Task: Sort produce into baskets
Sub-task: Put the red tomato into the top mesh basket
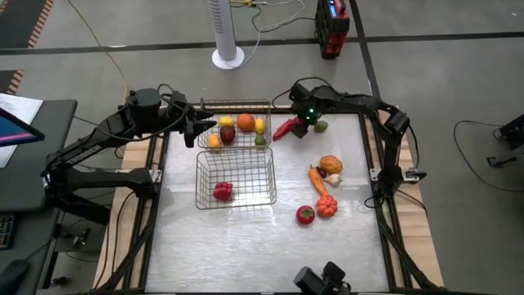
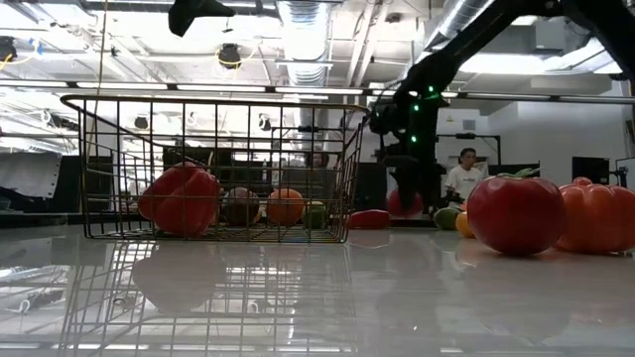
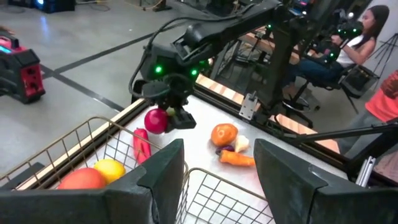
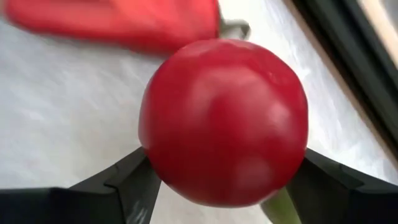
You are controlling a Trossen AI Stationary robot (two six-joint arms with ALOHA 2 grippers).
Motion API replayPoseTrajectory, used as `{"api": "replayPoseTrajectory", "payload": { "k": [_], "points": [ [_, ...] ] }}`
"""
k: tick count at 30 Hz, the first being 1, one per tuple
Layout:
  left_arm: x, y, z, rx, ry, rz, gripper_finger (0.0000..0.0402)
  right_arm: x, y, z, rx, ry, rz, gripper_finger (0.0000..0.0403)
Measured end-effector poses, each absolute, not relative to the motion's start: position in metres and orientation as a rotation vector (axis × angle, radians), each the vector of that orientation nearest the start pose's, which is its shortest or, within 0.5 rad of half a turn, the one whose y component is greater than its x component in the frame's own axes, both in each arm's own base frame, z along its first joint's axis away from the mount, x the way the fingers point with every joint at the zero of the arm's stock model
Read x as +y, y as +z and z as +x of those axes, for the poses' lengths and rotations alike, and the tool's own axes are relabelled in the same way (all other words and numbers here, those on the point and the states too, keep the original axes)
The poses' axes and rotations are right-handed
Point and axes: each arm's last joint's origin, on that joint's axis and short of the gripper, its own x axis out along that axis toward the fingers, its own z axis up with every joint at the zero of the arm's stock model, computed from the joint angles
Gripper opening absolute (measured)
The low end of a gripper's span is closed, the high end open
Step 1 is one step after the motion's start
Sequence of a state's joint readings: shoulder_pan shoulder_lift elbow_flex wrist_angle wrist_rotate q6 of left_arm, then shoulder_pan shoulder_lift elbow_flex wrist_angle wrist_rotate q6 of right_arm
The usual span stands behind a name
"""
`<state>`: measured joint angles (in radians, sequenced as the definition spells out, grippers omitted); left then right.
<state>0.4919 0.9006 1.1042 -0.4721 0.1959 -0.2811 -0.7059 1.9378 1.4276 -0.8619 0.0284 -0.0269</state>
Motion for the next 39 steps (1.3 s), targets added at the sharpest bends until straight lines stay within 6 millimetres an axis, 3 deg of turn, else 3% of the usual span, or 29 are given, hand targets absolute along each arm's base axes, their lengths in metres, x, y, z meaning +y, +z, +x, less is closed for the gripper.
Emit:
{"api": "replayPoseTrajectory", "payload": {
  "k": [11, 16, 21, 27, 39],
  "points": [
    [0.079, 0.395, 0.159, 0.192, 0.330, -0.388, 0.0183, -0.200, 0.269, 0.293, 1.093, -0.492, 0.287, 0.0326],
    [0.080, 0.396, 0.159, 0.175, 0.365, -0.384, 0.0183, -0.175, 0.308, 0.299, 0.836, -0.330, 0.337, 0.0326],
    [0.081, 0.400, 0.159, 0.123, 0.396, -0.392, 0.0183, -0.154, 0.332, 0.312, 0.637, -0.144, 0.372, 0.0326],
    [0.082, 0.405, 0.160, 0.069, 0.387, -0.419, 0.0183, -0.136, 0.340, 0.328, 0.529, 0.062, 0.459, 0.0327],
    [0.078, 0.404, 0.166, 0.061, 0.350, -0.456, 0.0183, -0.130, 0.325, 0.358, 0.463, 0.335, 0.580, 0.0327]
  ]
}}
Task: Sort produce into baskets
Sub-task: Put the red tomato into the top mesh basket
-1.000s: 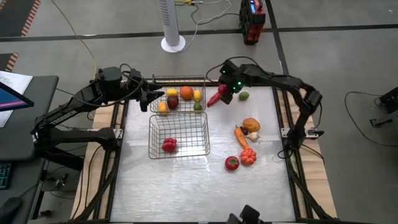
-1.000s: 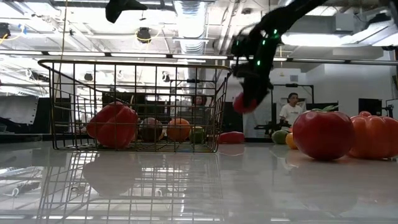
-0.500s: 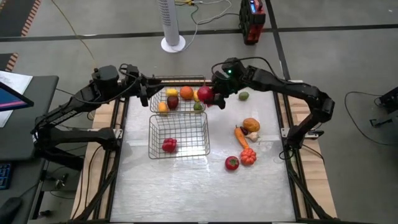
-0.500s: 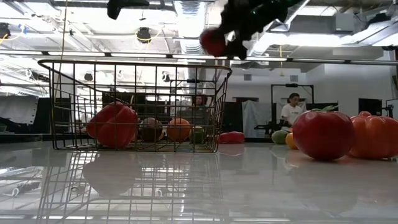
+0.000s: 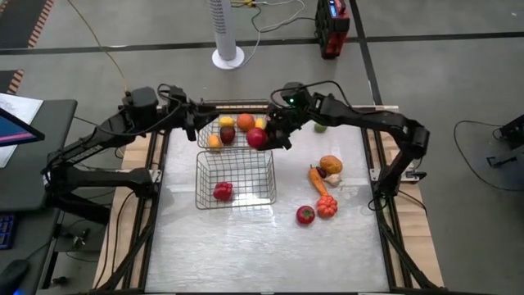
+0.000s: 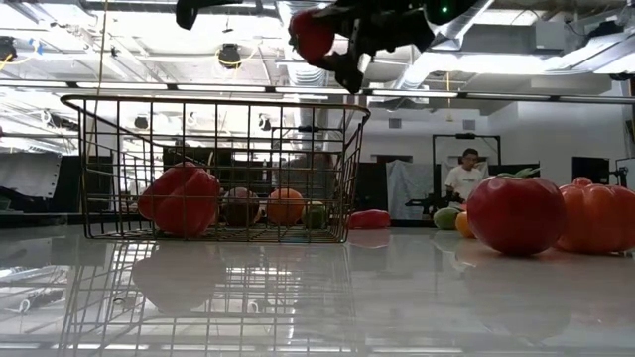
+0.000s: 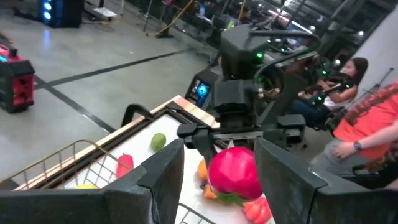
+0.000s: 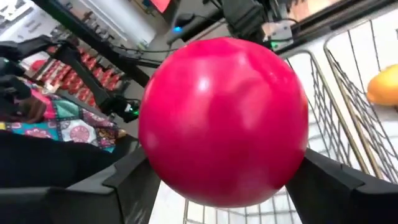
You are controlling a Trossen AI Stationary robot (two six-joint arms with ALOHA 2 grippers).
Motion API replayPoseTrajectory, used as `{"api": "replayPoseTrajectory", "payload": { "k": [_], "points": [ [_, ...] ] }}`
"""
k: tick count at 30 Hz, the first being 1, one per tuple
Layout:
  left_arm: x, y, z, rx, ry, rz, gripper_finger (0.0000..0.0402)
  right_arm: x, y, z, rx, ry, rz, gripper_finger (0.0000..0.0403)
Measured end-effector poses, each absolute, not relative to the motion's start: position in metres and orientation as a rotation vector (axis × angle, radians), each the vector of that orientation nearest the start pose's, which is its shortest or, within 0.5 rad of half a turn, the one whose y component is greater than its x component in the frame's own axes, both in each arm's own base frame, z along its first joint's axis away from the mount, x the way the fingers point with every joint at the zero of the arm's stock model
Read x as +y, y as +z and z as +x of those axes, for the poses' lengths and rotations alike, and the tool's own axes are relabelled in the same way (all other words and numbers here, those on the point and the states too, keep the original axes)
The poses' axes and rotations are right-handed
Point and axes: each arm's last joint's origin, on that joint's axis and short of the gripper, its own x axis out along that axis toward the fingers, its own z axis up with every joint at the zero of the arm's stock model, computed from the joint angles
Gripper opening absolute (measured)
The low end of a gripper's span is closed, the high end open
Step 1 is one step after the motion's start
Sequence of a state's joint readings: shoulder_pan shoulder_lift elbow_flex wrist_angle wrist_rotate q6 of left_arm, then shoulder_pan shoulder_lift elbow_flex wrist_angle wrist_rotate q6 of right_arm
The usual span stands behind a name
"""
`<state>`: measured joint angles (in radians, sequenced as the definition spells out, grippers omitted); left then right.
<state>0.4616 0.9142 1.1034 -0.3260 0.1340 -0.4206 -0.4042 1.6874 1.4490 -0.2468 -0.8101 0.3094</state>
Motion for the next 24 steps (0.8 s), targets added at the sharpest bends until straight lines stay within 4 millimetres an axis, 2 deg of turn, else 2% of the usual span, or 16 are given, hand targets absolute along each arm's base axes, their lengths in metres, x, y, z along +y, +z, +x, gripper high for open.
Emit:
{"api": "replayPoseTrajectory", "payload": {
  "k": [6, 12, 17, 21, 24],
  "points": [
    [0.074, 0.404, 0.168, 0.069, 0.326, -0.446, 0.0183, -0.136, 0.325, 0.356, 0.472, 0.209, 0.649, 0.0327],
    [0.075, 0.403, 0.169, 0.081, 0.341, -0.409, 0.0183, -0.141, 0.324, 0.357, 0.456, -0.046, 0.642, 0.0327],
    [0.077, 0.403, 0.168, 0.078, 0.407, -0.356, 0.0183, -0.145, 0.317, 0.359, 0.465, -0.316, 0.513, 0.0327],
    [0.078, 0.404, 0.168, 0.075, 0.421, -0.347, 0.0183, -0.147, 0.310, 0.361, 0.495, -0.359, 0.447, 0.0335],
    [0.077, 0.403, 0.168, 0.076, 0.419, -0.347, 0.0183, -0.153, 0.303, 0.358, 0.541, -0.340, 0.465, 0.0359]
  ]
}}
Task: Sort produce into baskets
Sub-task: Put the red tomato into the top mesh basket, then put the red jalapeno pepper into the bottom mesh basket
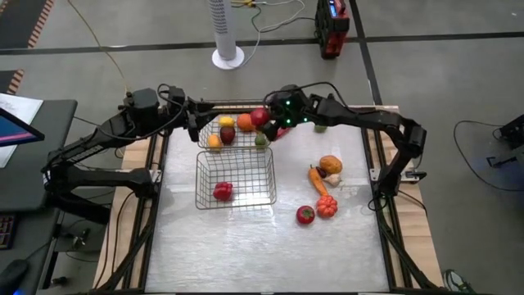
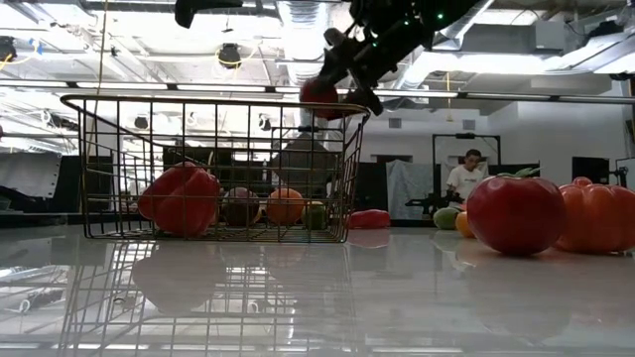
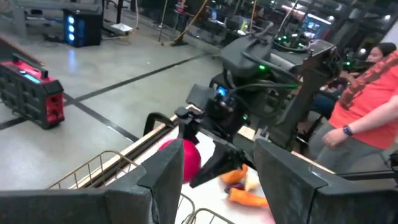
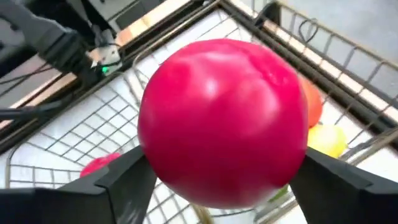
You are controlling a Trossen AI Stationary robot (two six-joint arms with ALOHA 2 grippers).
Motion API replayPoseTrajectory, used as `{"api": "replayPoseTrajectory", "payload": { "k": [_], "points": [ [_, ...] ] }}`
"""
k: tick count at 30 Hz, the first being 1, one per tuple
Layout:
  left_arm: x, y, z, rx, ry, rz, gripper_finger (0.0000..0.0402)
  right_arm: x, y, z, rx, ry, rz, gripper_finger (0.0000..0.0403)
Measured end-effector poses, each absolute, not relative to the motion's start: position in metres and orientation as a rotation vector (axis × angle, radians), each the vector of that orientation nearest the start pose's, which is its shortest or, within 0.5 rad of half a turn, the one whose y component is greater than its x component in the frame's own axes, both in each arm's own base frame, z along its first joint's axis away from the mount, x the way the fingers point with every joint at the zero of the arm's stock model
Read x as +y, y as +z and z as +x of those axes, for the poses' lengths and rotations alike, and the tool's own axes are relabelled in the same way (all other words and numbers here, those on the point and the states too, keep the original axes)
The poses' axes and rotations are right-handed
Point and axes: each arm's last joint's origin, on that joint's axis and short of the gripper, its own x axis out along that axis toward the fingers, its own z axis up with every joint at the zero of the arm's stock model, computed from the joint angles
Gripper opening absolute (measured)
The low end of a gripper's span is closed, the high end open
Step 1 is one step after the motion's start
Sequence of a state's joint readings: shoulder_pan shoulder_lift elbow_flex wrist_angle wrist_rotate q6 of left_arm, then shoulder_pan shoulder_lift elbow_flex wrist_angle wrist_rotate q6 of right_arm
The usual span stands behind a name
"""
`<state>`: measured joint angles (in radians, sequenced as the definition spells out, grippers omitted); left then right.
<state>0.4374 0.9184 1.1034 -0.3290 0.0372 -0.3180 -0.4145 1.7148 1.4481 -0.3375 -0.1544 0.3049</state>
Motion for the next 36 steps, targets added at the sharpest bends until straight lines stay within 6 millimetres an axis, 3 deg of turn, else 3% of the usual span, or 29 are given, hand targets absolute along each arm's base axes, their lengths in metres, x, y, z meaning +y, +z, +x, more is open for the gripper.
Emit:
{"api": "replayPoseTrajectory", "payload": {
  "k": [4, 11, 20, 25, 30, 36],
  "points": [
    [0.077, 0.403, 0.168, 0.077, 0.417, -0.348, 0.0183, -0.161, 0.299, 0.356, 0.562, -0.358, 0.464, 0.0394],
    [0.077, 0.403, 0.168, 0.077, 0.417, -0.348, 0.0183, -0.161, 0.297, 0.352, 0.600, -0.356, 0.443, 0.0383],
    [0.077, 0.404, 0.167, 0.073, 0.410, -0.356, 0.0183, -0.195, 0.279, 0.313, 0.866, -0.512, 0.422, 0.0382],
    [0.077, 0.404, 0.167, 0.073, 0.410, -0.355, 0.0183, -0.211, 0.274, 0.305, 0.891, -0.453, 0.224, 0.0382],
    [0.077, 0.404, 0.167, 0.074, 0.410, -0.350, 0.0183, -0.213, 0.256, 0.304, 0.918, -0.343, -0.029, 0.0381],
    [0.077, 0.404, 0.167, 0.076, 0.410, -0.340, 0.0183, -0.213, 0.234, 0.301, 0.903, -0.342, -0.052, 0.0368]
  ]
}}
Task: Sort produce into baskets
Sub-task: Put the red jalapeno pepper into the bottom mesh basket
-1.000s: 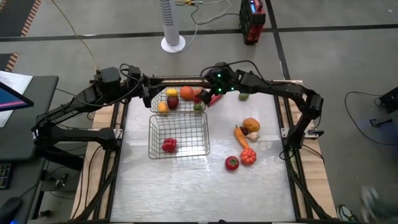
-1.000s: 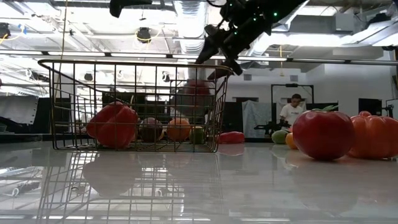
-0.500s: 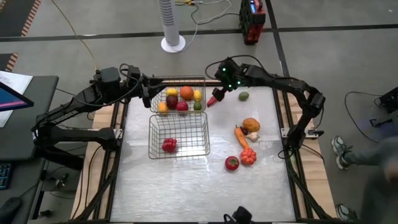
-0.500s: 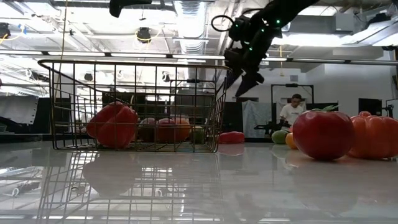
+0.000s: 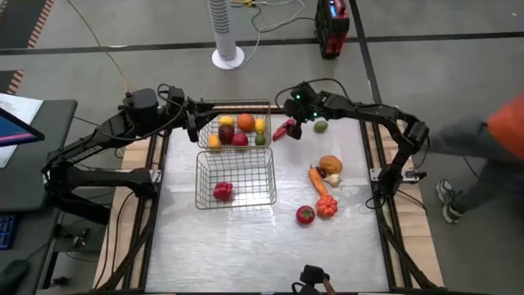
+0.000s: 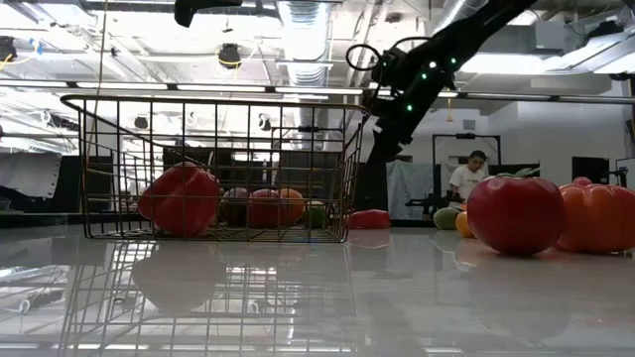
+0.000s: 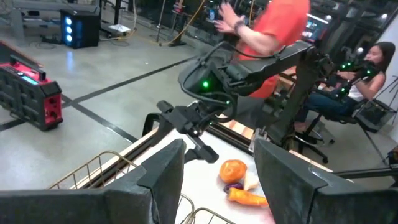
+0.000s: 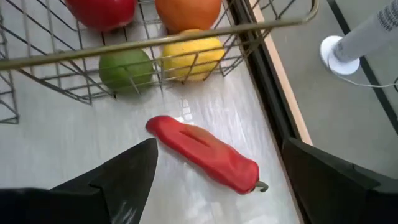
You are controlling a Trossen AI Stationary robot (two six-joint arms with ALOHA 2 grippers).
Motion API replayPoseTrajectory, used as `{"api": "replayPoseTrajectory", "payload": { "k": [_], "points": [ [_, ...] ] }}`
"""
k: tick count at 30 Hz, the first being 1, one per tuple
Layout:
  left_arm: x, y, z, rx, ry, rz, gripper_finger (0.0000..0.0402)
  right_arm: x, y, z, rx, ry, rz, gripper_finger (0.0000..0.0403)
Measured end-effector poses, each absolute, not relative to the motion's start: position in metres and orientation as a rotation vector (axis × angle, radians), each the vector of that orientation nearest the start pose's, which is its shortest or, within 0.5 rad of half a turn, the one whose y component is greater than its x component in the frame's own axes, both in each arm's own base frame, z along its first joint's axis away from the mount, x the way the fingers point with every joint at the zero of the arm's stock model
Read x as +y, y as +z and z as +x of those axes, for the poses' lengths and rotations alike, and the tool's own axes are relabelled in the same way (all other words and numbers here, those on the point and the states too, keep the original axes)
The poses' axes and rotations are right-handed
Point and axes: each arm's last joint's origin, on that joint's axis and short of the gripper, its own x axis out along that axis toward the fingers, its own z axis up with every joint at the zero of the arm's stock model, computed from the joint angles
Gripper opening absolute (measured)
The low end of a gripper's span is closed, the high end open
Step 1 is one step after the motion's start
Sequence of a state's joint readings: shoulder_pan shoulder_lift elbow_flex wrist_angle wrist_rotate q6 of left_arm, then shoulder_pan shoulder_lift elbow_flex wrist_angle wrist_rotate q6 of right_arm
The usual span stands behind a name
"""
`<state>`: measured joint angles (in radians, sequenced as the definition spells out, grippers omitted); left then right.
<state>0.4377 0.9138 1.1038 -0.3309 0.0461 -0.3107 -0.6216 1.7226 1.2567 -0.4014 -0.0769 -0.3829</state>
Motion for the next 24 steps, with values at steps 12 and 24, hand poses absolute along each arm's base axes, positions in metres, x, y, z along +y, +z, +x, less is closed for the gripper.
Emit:
{"api": "replayPoseTrajectory", "payload": {
  "k": [12, 24],
  "points": [
    [0.077, 0.404, 0.167, 0.082, 0.416, -0.328, 0.0183, -0.224, 0.189, 0.310, 0.968, -0.376, 0.096, 0.0346],
    [0.075, 0.398, 0.164, 0.145, 0.424, -0.343, 0.0183, -0.237, 0.167, 0.339, 1.051, -0.352, 0.003, 0.0346]
  ]
}}
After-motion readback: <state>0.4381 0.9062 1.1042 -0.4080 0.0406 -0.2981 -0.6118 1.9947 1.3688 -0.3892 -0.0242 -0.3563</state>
